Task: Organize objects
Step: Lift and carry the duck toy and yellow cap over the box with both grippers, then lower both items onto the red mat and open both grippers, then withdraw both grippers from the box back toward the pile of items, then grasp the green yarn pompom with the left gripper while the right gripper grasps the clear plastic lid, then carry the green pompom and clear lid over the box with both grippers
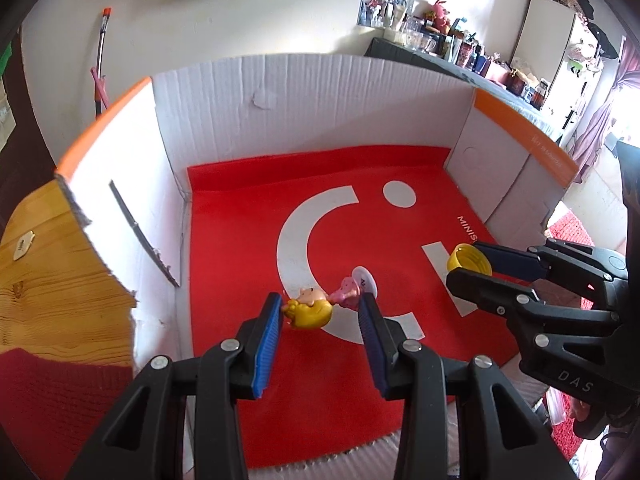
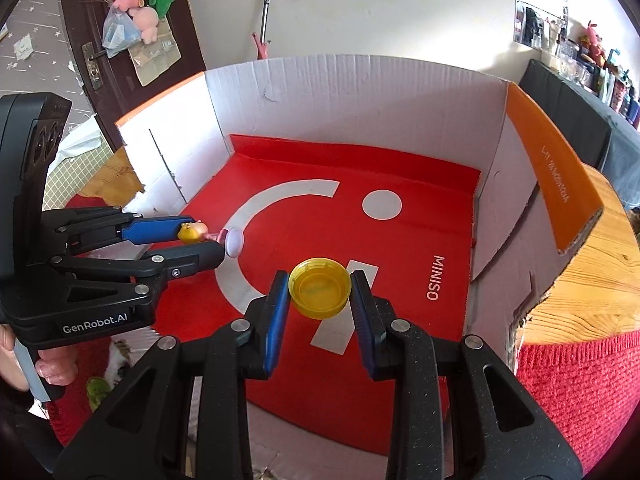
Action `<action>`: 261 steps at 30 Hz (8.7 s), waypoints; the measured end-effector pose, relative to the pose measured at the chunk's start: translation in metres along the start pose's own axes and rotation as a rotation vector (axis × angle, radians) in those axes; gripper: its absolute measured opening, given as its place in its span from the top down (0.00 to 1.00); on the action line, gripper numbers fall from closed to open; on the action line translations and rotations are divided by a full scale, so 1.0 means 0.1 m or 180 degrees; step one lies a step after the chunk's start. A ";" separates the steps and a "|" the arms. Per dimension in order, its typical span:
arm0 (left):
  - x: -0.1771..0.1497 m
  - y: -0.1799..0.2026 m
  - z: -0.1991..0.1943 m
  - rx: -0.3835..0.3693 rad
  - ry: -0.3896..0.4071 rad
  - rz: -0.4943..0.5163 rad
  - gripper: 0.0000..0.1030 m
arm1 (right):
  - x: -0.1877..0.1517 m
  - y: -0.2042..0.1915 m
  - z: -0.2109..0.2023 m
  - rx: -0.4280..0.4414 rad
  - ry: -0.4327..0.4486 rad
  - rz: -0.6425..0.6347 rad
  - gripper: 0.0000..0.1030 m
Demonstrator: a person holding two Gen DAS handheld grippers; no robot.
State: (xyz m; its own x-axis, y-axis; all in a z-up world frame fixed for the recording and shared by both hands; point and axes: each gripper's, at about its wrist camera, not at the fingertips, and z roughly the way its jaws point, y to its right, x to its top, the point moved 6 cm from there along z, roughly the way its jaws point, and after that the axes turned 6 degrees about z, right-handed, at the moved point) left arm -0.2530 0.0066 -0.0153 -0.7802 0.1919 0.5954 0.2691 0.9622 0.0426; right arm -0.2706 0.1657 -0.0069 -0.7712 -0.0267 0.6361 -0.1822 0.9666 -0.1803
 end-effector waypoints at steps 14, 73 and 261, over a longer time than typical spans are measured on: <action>-0.02 0.01 0.11 0.0002 -0.0067 0.0021 0.60 | -0.06 0.09 0.17 -0.0114 -0.0213 -0.0039 0.72; -0.10 0.02 -0.19 0.0124 0.0184 0.0043 0.35 | -0.12 -0.02 -0.16 -0.0044 -0.0013 -0.0097 0.35; -0.82 0.23 -1.13 0.0032 0.0615 -0.0077 0.71 | -0.77 -0.26 -1.16 0.0010 0.0601 -0.0013 0.62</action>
State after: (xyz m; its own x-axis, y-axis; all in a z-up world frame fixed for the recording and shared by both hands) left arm -0.1190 -0.0087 0.0273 -0.6632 0.1290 0.7373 0.2454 0.9681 0.0514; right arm -0.1356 0.1719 0.0364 -0.6424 0.0180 0.7662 -0.1872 0.9657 -0.1797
